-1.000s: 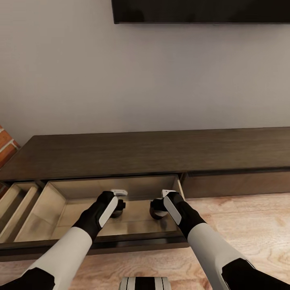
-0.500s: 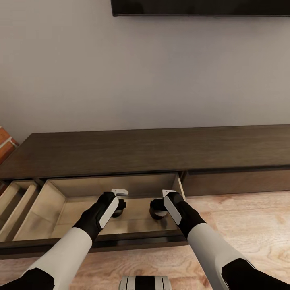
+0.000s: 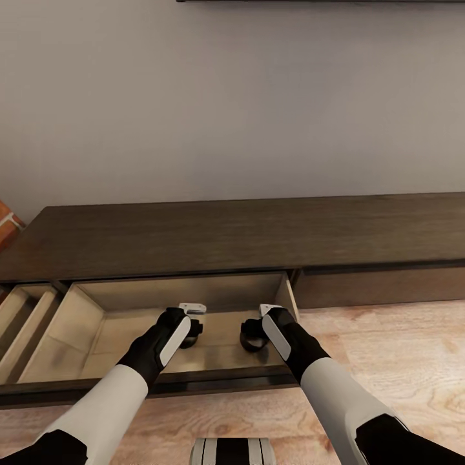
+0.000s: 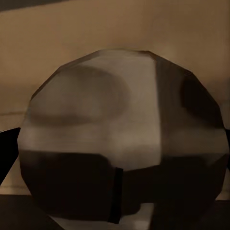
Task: Place each of the two pumpkins and all three candles from the living room inside a cabinet in the living room (use any cabinet), then make sure every cabinet is closed, and position the cauldron so it is next to a table in the living room.
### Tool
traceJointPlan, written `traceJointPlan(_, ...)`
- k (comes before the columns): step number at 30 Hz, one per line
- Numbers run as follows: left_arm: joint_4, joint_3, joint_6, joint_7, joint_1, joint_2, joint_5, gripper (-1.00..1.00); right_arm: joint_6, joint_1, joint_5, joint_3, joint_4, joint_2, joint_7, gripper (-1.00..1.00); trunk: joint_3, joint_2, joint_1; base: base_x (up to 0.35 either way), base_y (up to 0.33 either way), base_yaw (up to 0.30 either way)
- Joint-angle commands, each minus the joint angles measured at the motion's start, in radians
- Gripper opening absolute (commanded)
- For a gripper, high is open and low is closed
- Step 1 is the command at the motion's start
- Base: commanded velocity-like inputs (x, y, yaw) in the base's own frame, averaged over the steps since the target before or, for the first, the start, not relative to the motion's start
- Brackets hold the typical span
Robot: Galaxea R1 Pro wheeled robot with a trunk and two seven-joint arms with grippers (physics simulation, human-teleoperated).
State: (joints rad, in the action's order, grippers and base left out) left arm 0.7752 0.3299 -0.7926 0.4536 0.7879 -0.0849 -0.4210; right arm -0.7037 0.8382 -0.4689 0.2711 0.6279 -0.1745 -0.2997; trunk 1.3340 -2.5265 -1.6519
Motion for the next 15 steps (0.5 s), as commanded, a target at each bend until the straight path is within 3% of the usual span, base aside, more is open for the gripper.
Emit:
traceJointPlan(1,0.001,0.005,-0.002,0.010,0.001,0.001,-0.010,-1.00,-0.002,0.001,-0.010,0.002,0.001,0.000,-0.009,-1.00,0.005,-0.001,0.000,0.000,0.000,0.000)
traceJointPlan(5,0.001,0.008,-0.002,0.010,0.001,0.001,-0.010,-1.00,-0.002,0.000,-0.010,0.002,0.001,0.000,-0.009,-1.00,0.020,-0.001,-0.002,0.000,0.000,0.000)
traceJointPlan(15,0.001,0.009,-0.002,0.010,0.001,0.001,-0.010,-1.00,-0.002,0.001,-0.010,0.002,0.001,0.000,-0.008,-1.00,0.028,-0.002,-0.003,0.000,0.000,0.000)
